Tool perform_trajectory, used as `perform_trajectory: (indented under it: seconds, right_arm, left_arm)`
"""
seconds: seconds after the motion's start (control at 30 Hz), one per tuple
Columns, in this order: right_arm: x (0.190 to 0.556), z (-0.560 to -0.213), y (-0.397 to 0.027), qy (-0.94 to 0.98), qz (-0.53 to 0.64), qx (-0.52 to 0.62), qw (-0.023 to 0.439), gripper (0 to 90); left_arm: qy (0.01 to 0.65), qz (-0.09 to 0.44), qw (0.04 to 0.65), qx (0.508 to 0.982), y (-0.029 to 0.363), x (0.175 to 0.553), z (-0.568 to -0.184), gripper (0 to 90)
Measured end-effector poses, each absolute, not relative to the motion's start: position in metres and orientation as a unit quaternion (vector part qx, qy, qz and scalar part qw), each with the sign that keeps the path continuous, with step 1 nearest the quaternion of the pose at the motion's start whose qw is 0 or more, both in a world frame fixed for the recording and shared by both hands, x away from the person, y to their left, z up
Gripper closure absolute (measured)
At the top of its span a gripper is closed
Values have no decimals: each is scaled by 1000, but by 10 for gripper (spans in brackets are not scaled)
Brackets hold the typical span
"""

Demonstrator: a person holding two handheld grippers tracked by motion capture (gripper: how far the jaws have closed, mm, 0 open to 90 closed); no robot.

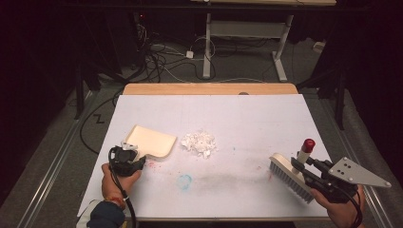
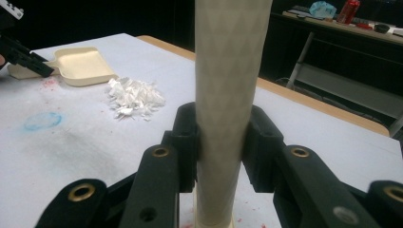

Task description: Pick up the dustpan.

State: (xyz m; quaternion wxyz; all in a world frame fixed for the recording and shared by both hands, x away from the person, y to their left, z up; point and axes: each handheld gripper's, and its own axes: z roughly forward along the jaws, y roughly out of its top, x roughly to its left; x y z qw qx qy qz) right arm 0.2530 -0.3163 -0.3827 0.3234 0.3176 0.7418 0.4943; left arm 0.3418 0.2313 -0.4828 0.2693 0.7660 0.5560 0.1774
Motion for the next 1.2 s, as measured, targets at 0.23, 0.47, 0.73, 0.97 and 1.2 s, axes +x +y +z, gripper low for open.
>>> perform_trajectory:
  seconds: [0.23,0.47,0.73,0.97,1.2]
  right_arm:
    - [254,-383,-320,737,495,327,325,705]
    - [254,-384,-320,737,493,329,325,705]
    - [255,-384,-320,738,493,327,325,705]
    - [261,-384,-318,733,496,330,329,706]
    - [284,-383,-304,727,500,334,333,706]
  left_arm:
    - [530,183,245,791,239,339,-464,637]
    - [485,160,238,826,236,323,-449,638]
    - [446,130,232,854,228,307,-446,637]
    - [427,135,233,863,221,305,-443,637]
    - [414,126,236,870,218,305,-443,637]
